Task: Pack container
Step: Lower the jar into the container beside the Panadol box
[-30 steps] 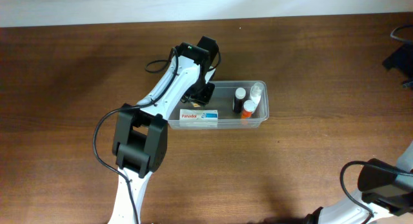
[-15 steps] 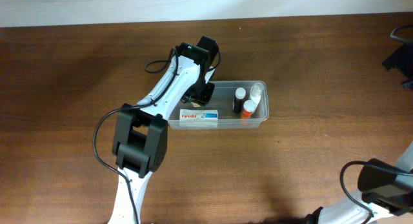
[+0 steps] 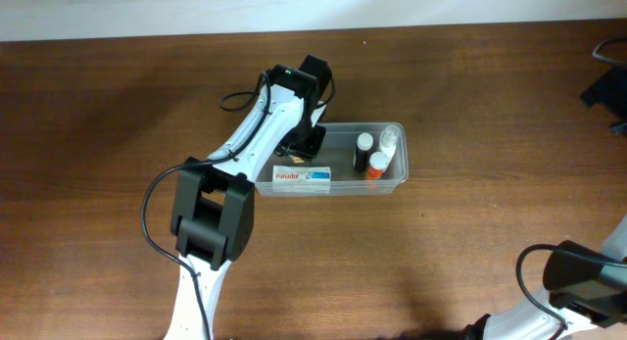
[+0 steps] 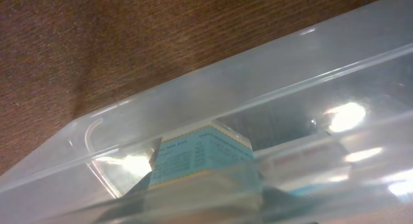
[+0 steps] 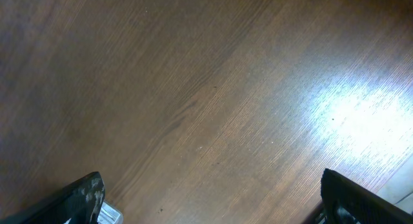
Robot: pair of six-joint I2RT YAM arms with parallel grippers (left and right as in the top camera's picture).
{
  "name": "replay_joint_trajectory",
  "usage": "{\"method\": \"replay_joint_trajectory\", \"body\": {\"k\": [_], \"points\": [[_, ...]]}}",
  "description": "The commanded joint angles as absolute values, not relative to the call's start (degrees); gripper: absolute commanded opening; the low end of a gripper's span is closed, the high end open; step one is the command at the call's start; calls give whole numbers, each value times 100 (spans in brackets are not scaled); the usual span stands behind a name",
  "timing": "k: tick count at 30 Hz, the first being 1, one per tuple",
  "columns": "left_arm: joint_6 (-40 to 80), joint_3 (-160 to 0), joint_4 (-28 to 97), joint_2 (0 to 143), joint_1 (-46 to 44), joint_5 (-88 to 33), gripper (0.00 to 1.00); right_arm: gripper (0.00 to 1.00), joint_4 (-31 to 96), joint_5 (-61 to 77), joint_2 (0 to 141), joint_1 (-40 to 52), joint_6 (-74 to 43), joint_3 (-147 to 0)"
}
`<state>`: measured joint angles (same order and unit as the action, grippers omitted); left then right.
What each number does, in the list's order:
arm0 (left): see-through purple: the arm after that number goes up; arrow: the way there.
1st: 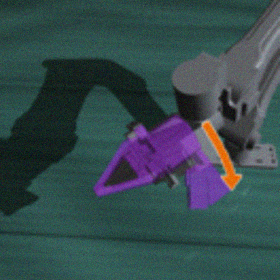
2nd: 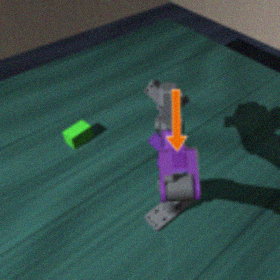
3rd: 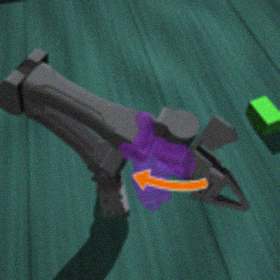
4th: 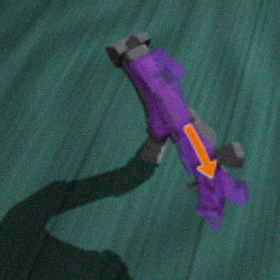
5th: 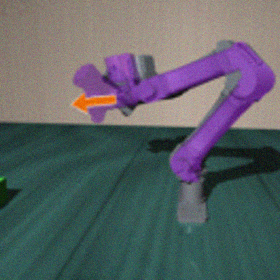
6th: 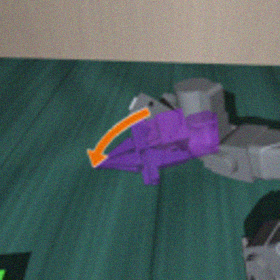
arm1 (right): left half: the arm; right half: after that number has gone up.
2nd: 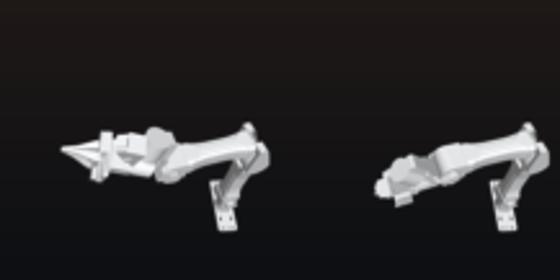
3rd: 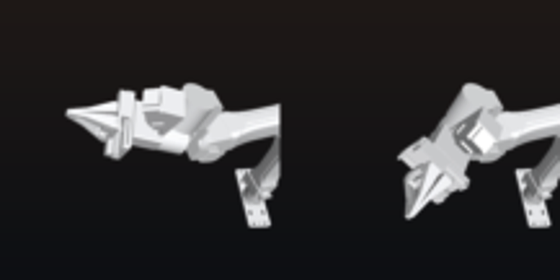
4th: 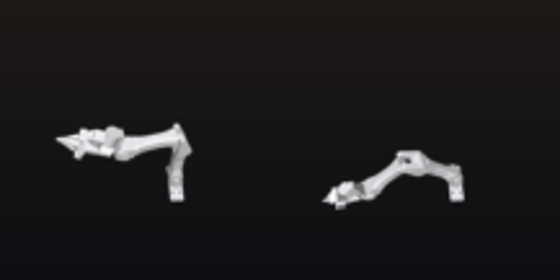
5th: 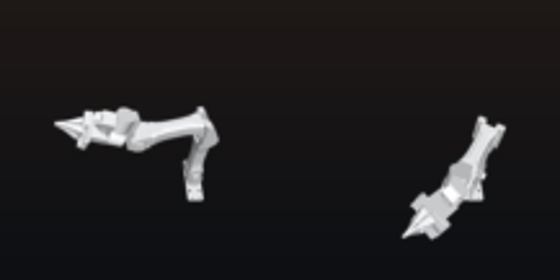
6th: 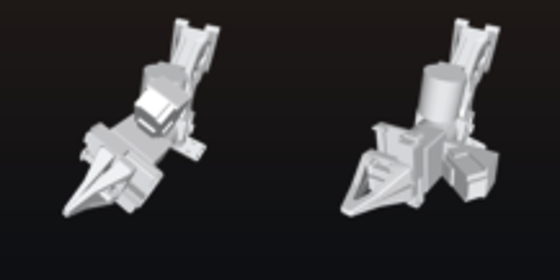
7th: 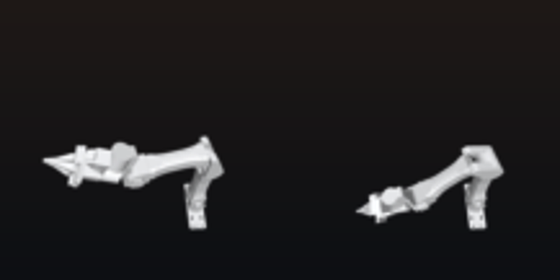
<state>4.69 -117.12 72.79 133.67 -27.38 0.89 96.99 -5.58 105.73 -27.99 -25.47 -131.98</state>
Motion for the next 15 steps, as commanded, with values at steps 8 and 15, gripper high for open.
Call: {"method": "replay_joint_trajectory", "body": {"k": [8,15], "points": [[558,-11712,7288,13415,-2775,86,41,98,9730,-628,10530,-2814,-2534,-13190],[558,-11712,7284,13415,-2775,89,41,98,9719,-628,10530,-2814,-2534,-13190]]}}
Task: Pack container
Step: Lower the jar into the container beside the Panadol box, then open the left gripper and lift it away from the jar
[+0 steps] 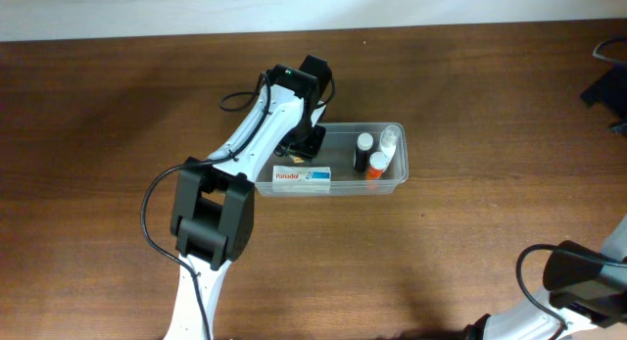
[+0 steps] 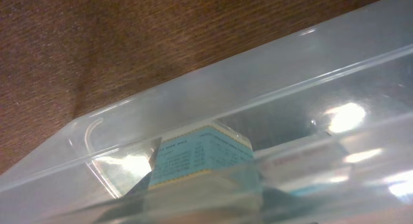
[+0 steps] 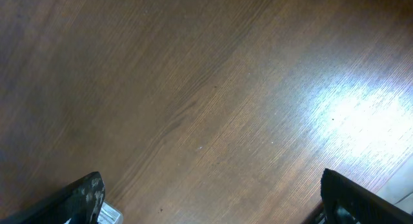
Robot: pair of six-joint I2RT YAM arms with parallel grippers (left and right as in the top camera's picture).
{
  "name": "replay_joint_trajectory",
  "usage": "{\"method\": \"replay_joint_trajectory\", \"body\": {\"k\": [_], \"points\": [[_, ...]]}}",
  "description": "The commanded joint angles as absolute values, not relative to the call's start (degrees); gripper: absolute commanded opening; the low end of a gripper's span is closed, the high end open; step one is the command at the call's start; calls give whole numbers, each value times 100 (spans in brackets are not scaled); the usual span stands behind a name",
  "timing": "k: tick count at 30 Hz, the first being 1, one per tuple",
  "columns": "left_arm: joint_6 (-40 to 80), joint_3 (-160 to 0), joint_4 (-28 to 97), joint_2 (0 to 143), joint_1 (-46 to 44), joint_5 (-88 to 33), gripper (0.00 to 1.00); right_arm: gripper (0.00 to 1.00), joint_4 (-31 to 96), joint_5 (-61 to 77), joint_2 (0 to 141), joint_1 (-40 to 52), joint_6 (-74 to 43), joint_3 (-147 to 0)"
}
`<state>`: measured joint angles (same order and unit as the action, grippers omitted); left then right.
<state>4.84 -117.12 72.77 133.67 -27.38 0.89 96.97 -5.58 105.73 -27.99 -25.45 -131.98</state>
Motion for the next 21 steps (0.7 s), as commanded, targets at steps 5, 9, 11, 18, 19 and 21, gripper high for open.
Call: {"method": "replay_joint_trajectory", "body": {"k": [5,9,11,18,19,21], "points": [[558,-11712,7284,13415,-2775,89,41,98,9714,-628,10530,-2814,-2534,-13190],[558,-11712,7282,13415,-2775,89,42,98,9714,-628,10530,-2814,-2534,-13190],[558,-11712,7282,13415,-2775,89,42,98,9714,-628,10532,-2814,-2534,-13190],[558,-11712,7282,13415,-2775,86,46,98,9714,-628,10532,-2814,-2534,-13190],[558,-11712,7282,13415,-2775,86,46,98,9714,-628,10530,-2814,-2534,-13190],[558,-11712,7282,13415,-2775,89,46,98,9714,-628,10532,-2814,-2534,-13190]]}}
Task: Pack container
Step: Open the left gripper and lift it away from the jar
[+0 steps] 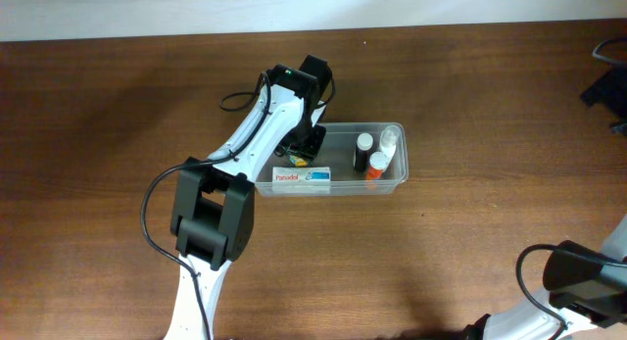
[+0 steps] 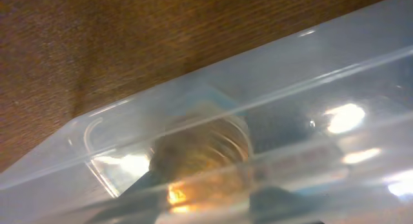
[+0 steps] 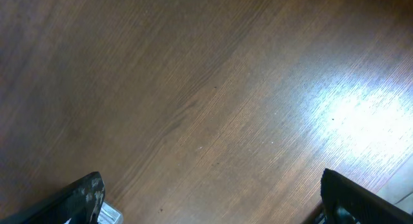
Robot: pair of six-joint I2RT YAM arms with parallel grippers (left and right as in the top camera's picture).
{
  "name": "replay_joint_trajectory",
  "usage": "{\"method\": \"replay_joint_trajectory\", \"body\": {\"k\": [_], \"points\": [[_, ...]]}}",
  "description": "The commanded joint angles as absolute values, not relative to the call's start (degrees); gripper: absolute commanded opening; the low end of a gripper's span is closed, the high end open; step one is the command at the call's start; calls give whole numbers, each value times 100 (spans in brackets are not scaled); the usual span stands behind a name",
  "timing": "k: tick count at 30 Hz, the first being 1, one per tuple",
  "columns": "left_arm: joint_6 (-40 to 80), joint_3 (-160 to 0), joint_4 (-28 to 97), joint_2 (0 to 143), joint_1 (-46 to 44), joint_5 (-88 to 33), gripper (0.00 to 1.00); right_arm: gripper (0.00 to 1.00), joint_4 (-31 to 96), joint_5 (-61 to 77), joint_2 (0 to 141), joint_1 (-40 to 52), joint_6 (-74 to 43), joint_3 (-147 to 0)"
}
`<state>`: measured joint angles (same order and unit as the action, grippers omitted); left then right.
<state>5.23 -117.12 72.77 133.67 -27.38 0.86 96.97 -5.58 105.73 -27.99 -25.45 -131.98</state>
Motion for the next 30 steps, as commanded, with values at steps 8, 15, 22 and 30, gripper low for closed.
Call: {"method": "replay_joint_trajectory", "body": {"k": [8,15,22,30], "points": [[550,-11714,7220,13415,-2775,91,45,98,9714,-628,10532,-2814,-2534,-13190],[423,-12337,7636,13408,-2770,89,54,98,9714,-628,10530,-2814,-2534,-13190],[338,-14278,9078,13402,-2768,91,92,98,9714,-628,10530,-2814,-2534,-13190],[342,-15325,9671,12495,-2775,-836,99,98,9714,-628,10530,-2814,-2534,-13190]]}}
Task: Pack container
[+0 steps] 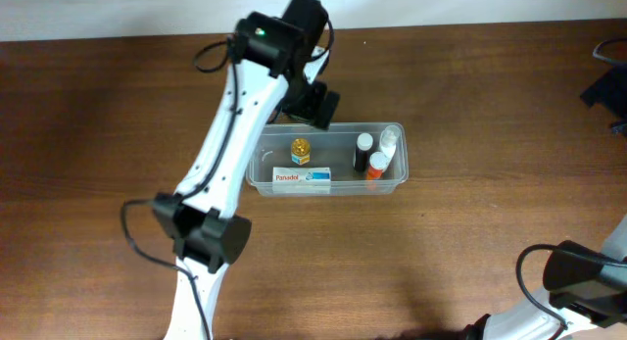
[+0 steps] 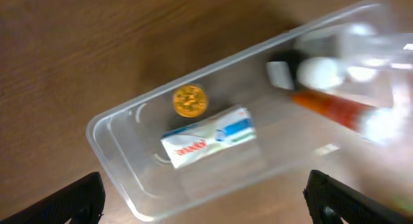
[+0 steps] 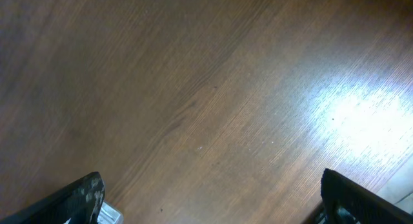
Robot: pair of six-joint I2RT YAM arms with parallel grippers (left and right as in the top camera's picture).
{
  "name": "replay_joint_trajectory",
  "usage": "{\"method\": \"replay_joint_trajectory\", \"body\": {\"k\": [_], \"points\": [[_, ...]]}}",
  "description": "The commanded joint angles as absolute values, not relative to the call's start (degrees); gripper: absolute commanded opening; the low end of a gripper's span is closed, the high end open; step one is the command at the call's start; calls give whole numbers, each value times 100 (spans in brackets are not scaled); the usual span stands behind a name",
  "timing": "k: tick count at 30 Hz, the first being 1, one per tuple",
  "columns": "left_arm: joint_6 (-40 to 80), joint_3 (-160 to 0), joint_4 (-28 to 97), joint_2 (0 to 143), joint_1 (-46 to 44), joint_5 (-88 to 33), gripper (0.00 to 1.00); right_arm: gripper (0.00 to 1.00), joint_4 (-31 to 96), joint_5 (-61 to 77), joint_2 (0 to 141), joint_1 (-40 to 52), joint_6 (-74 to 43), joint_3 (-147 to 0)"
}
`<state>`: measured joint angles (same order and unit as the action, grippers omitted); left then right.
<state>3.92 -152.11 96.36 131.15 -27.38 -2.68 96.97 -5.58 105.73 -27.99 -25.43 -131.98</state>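
Note:
A clear plastic container [image 1: 397,183] lies on the wooden table. In it stand a small gold-topped jar [image 1: 300,150], a white Panadol box [image 1: 302,177] and three bottles [image 1: 376,154]. From the left wrist the container [image 2: 103,137] is seen from above, with the gold-topped jar [image 2: 190,101], the box [image 2: 210,135] and blurred bottles [image 2: 326,79]. My left gripper [image 1: 315,105] hangs above the container's far left edge, open [image 2: 206,195] and holding nothing. My right gripper [image 3: 210,201] is open over bare wood, far from the container.
The wooden table [image 1: 470,262] stretches round the container on all sides. The left arm [image 1: 230,134] reaches across the table's left middle. Part of the right arm [image 1: 578,271] shows at the bottom right corner. A dark object [image 1: 607,85] sits at the right edge.
My left gripper was down inside the container's left end; now it is lifted above the far edge and open. The gold-topped jar stands uncovered in the container. The right gripper has not moved.
At the two oldest moments my left gripper was low in the container's left end, a teal-labelled thing showing close through the wall. Then a round gold top showed there. Now the gripper is raised and open, and the gold-topped jar stands beside the box.

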Motion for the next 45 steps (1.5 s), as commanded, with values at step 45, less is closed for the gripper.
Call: {"method": "replay_joint_trajectory", "body": {"k": [45], "points": [[-956,-6451,5022,3026,-947,674,100,98,9714,-628,10532,-2814,-2534,-13190]]}}
